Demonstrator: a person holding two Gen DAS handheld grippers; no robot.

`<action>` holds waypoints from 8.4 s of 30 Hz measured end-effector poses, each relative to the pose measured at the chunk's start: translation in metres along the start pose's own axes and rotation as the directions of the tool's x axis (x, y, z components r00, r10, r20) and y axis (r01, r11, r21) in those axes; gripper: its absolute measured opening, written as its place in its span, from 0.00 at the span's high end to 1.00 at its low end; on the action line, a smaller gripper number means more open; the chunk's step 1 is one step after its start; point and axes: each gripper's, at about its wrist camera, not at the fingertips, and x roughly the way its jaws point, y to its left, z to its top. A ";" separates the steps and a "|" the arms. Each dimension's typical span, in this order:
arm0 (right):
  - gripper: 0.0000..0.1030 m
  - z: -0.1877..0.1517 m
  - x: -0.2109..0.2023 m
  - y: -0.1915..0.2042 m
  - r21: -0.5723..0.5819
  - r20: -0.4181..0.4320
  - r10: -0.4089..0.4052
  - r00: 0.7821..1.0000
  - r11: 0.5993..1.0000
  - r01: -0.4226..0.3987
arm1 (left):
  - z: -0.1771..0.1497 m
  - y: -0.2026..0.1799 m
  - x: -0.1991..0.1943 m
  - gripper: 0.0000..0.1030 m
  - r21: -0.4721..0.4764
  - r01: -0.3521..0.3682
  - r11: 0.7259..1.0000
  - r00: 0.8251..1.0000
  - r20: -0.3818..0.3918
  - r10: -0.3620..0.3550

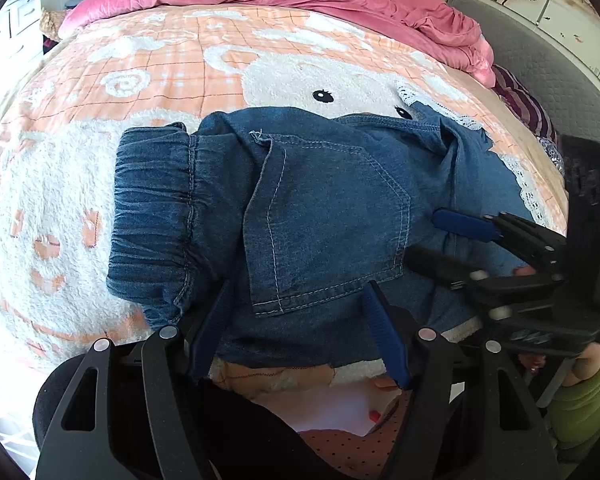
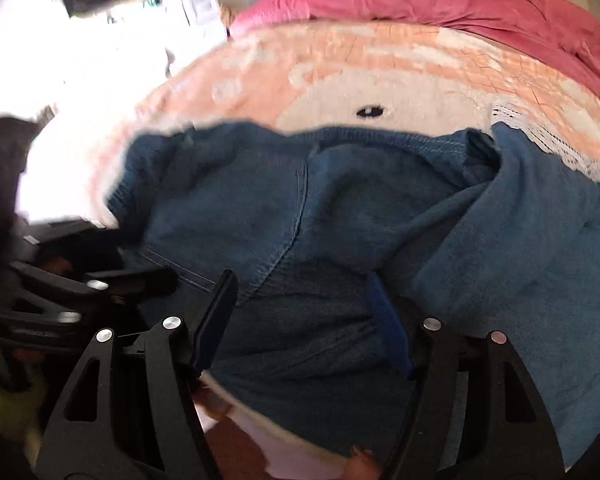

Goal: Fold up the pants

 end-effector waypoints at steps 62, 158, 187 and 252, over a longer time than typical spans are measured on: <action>0.28 0.126 0.047 -0.134 0.026 -0.092 -0.372 0.924 0.927 0.375 | 0.043 -0.138 0.090 0.88 0.180 0.415 0.892 0.909 -0.046 -0.413; 0.87 -0.143 -0.171 -0.231 0.542 0.007 -0.280 0.960 0.808 0.232 | -0.022 -0.155 0.045 0.88 0.592 0.193 0.782 0.976 -0.037 -0.213; 0.62 -0.084 -0.094 -0.077 -0.175 -0.045 -0.244 0.969 0.957 0.232 | 0.032 0.002 -0.020 0.33 0.048 -0.212 0.976 0.971 0.119 0.206; 0.58 -0.006 -0.082 -0.335 0.560 0.106 0.037 0.994 0.823 -0.090 | 0.154 -0.106 0.146 0.22 0.176 0.341 0.923 0.940 -0.070 -0.334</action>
